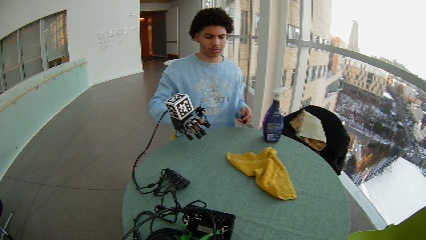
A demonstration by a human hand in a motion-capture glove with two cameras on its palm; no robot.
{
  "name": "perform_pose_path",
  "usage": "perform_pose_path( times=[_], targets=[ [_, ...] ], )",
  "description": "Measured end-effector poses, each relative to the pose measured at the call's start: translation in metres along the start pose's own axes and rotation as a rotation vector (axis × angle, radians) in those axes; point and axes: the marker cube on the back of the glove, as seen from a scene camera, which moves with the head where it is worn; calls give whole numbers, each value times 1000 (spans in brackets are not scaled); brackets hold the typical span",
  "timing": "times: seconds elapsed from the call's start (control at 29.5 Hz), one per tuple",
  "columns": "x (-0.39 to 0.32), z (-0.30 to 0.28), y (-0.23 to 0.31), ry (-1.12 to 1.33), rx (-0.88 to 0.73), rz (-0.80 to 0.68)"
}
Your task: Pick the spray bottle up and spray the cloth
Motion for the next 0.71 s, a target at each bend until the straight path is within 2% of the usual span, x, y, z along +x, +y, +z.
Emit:
perform_pose_path(
  times=[0.71],
  targets=[
    [0, 2, 1, -11, 18, -38]
  ],
)
